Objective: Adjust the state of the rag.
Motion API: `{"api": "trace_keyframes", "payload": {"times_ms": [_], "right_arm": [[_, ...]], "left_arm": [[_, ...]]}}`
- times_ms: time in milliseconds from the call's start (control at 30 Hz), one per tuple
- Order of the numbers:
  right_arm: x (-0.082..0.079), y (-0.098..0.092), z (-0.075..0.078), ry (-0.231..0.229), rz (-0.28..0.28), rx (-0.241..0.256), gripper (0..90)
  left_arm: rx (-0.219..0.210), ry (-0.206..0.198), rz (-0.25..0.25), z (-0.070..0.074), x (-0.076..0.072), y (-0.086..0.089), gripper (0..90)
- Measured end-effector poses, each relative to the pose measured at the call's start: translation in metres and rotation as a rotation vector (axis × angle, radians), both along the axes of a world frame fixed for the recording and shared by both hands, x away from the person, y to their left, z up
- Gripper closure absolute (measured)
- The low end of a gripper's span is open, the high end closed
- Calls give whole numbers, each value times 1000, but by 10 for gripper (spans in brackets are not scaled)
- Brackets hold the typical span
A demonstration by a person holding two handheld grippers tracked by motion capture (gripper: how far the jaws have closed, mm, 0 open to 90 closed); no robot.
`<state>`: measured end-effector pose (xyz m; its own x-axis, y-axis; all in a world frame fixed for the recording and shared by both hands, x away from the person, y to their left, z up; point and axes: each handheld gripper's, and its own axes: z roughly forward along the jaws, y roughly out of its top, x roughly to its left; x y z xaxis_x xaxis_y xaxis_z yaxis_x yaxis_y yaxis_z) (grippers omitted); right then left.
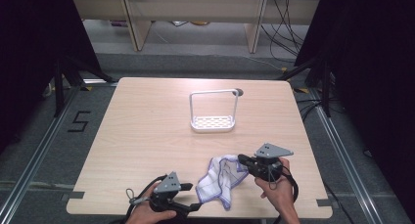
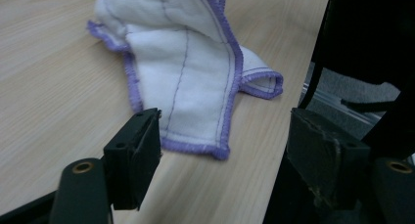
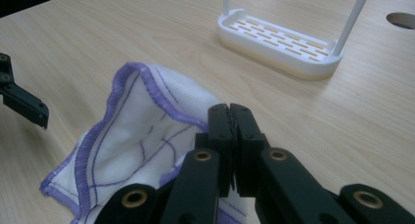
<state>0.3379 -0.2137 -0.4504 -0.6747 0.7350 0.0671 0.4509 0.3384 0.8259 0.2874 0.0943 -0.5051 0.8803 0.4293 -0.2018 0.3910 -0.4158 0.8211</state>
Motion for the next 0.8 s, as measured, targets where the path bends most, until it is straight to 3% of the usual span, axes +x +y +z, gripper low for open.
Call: {"api": "trace_keyframes", "payload": {"times_ms": [33, 133, 267, 333, 367, 433, 467, 533, 667, 700, 733, 767, 800], "right_arm": [[1, -1, 0, 3, 2, -5, 889], [1, -2, -2, 3, 5, 21, 888], [2, -6, -2, 5, 11, 12, 888], [3, -7, -2, -1, 16, 7, 888], [3, -7, -3, 4, 13, 9, 888], [4, -6, -4, 9, 11, 9, 888], [5, -6, -5, -2, 4, 14, 888], [3, -6, -6, 29, 1, 23, 888], [6, -7, -7, 17, 10, 22, 888], [5, -6, -7, 27, 6, 19, 888], [5, -7, -7, 20, 4, 12, 888], [5, -7, -7, 20, 4, 12, 888], [5, -7, -7, 20, 5, 13, 887]], "left_arm": [[-6, -6, 8, -2, 1, -4, 292], [46, -67, 11, -8, 9, -18, 305], [31, -54, 7, -9, 15, -30, 311], [68, -84, -8, -7, 17, -34, 316], [54, -82, 5, -8, 16, -38, 318], [65, -86, -13, -6, 15, -41, 322], [78, -110, -22, -6, 13, -44, 329], [77, -148, -10, -6, 11, -46, 347], [78, -148, 0, -2, 11, -46, 363], [64, -133, 0, 0, 10, -46, 363], [7, -83, -17, 2, 8, -46, 364], [7, -83, -17, 2, 8, -46, 363], [55, -116, -35, 4, 8, -47, 359]]}}
